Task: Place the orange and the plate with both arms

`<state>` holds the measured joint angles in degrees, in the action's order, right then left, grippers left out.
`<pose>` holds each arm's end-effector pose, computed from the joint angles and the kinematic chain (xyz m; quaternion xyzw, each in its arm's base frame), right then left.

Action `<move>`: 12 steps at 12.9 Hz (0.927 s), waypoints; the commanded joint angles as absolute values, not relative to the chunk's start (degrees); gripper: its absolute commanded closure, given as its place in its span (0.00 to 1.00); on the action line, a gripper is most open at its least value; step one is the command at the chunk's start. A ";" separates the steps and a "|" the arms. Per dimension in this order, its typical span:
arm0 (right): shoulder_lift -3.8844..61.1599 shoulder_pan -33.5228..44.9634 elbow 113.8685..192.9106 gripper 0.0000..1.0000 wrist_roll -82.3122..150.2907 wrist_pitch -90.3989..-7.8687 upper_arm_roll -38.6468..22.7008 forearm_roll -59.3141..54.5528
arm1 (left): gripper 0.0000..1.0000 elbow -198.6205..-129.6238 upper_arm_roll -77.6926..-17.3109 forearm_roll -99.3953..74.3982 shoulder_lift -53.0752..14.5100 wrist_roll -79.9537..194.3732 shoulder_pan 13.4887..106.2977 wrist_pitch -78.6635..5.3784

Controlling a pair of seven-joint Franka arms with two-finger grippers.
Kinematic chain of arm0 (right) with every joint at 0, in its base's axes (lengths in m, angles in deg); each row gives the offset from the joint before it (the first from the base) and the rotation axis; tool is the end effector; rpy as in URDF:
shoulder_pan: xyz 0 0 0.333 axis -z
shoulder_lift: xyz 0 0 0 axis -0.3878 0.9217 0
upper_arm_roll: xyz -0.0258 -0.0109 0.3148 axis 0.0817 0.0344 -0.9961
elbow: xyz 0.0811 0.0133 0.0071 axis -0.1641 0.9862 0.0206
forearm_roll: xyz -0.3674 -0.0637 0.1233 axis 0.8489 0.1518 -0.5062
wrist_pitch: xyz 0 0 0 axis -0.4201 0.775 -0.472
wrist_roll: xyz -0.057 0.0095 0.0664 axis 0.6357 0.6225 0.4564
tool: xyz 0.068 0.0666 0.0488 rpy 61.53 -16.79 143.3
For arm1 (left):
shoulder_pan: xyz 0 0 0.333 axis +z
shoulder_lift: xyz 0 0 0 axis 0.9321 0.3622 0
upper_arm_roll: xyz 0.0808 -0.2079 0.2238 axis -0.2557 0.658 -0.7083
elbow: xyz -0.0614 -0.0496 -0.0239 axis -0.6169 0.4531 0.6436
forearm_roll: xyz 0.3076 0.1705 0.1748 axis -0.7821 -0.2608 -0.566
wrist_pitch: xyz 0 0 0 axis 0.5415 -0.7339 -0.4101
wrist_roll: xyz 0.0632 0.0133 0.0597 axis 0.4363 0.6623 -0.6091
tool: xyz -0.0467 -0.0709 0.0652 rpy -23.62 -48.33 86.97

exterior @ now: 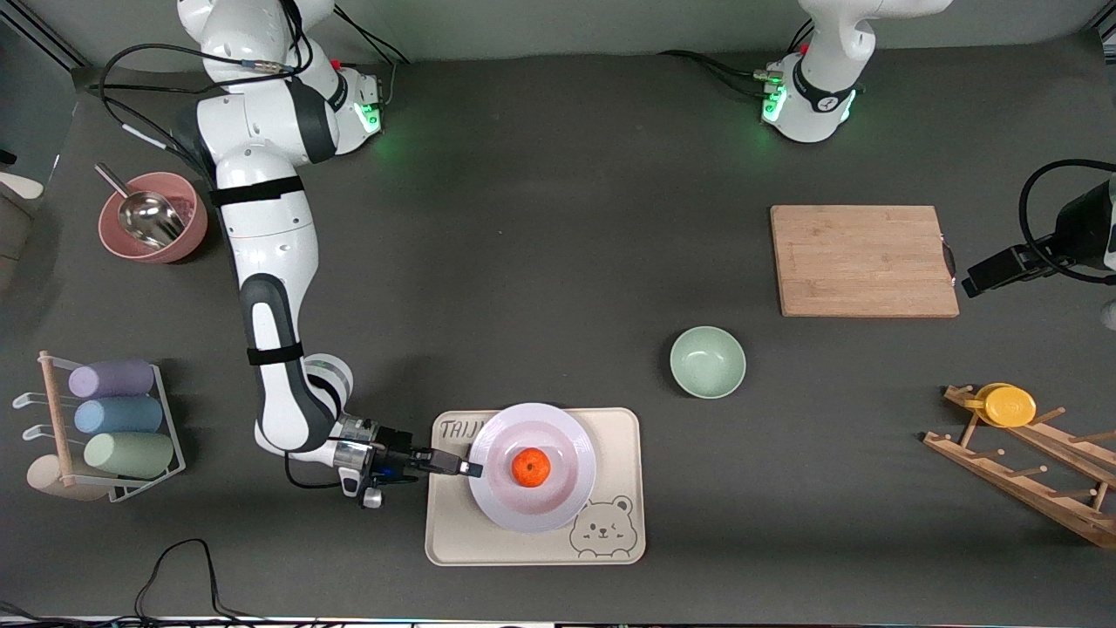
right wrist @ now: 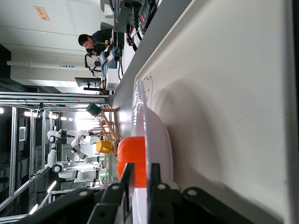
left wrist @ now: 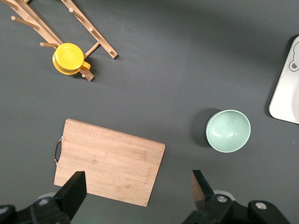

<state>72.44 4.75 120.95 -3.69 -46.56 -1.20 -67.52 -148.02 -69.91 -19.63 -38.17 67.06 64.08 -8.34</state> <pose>0.7337 0.1910 0.0964 -0.8033 0.0624 -0.0822 0.5866 0.5880 -0.0115 0.6093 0.9904 0.1369 -0.0152 0.0098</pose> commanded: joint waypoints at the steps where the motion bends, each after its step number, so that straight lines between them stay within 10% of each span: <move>1: 73.47 4.89 119.76 0.38 -3.96 -47.24 -1.12 -66.17 | 0.00 -147.82 -69.96 -20.88 -39.19 68.86 64.02 -8.25; 8: 65.31 8.66 123.44 0.37 3.41 -46.46 -0.68 -46.61 | 0.00 -145.97 -70.22 -21.32 -39.10 68.86 64.46 -8.42; 12: 53.90 10.95 131.24 0.19 7.29 -45.49 -0.68 -26.76 | 0.00 -145.97 -70.31 -21.31 -38.93 68.78 64.55 -9.13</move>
